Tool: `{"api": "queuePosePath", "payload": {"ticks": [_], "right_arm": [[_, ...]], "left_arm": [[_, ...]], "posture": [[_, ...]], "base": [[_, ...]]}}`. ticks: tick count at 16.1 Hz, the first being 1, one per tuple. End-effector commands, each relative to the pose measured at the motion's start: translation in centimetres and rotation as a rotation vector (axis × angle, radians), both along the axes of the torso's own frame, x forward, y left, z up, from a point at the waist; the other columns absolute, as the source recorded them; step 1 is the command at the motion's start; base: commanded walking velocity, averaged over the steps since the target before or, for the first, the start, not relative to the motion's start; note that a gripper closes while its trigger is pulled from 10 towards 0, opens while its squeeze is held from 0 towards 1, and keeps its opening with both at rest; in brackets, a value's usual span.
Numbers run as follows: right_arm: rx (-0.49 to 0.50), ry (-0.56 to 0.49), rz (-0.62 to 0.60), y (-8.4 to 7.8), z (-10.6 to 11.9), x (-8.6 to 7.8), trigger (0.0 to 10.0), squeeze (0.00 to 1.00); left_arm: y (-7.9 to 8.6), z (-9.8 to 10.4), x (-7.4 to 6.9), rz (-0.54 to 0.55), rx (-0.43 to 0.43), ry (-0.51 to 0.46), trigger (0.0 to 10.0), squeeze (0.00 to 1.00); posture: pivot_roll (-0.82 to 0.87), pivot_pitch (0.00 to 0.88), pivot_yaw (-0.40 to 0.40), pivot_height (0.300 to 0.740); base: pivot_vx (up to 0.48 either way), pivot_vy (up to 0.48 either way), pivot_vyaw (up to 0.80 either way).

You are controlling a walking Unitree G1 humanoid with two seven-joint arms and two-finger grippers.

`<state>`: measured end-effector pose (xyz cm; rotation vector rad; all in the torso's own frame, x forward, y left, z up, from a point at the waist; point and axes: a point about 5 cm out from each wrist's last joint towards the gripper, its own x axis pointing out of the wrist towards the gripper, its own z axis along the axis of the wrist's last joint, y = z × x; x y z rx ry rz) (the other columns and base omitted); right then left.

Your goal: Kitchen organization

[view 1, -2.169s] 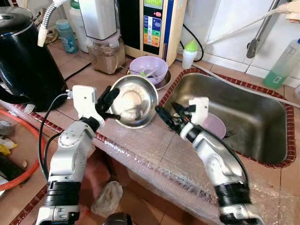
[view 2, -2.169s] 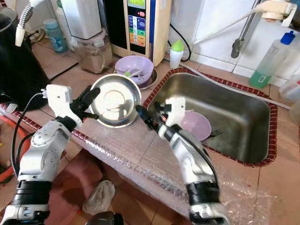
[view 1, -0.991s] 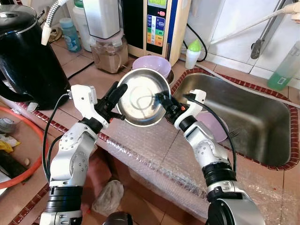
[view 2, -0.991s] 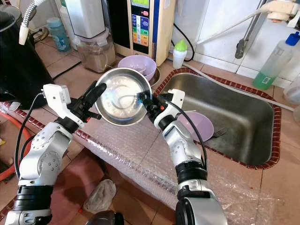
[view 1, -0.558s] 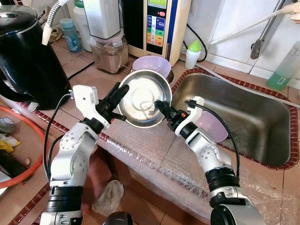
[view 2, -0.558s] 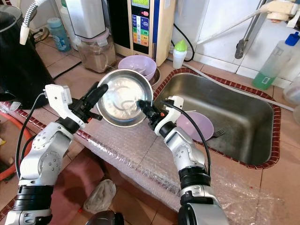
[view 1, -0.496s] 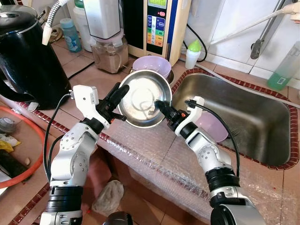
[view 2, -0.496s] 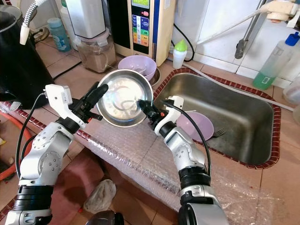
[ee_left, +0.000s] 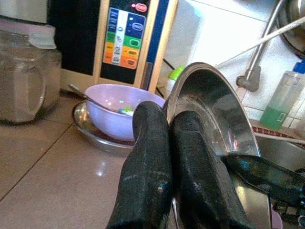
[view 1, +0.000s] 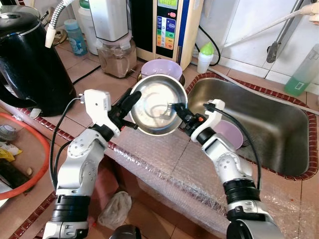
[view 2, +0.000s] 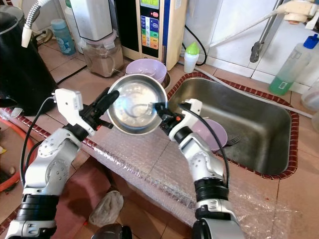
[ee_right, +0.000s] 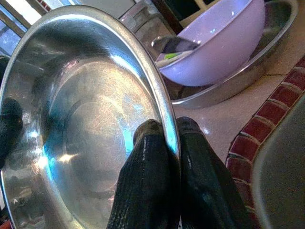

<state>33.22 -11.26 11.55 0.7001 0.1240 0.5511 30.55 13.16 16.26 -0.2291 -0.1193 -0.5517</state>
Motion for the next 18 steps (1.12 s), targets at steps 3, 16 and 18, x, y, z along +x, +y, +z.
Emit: {"api": "queuePosePath", "payload": {"ticks": [3, 16, 18], "right_arm": [[0.011, -0.032, -0.133, -2.8, 1.1, 0.1, 0.0, 0.0], [-0.454, 0.162, -0.673, -12.5, -1.3, 0.5, 0.0, 0.0], [-0.563, 0.259, -0.721, -12.7, -2.7, 0.7, 0.9, 0.0]], "left_arm": [[-0.5, -0.2, 0.1, -0.041, 0.086, -0.008, 10.0, 1.0], [-1.4, -2.6, -2.5, -0.252, 0.446, -0.07, 10.0, 1.0], [-1.6, -2.6, -2.6, -0.248, 0.454, -0.077, 10.0, 1.0]], "posture": [[0.02, 0.0, 0.028, 0.74], [0.01, 0.0, 0.035, 0.74], [0.02, 0.0, 0.028, 0.74]], "base": [[0.0, 0.0, 0.0], [0.0, 0.0, 0.0], [0.0, 0.0, 0.0]]}}
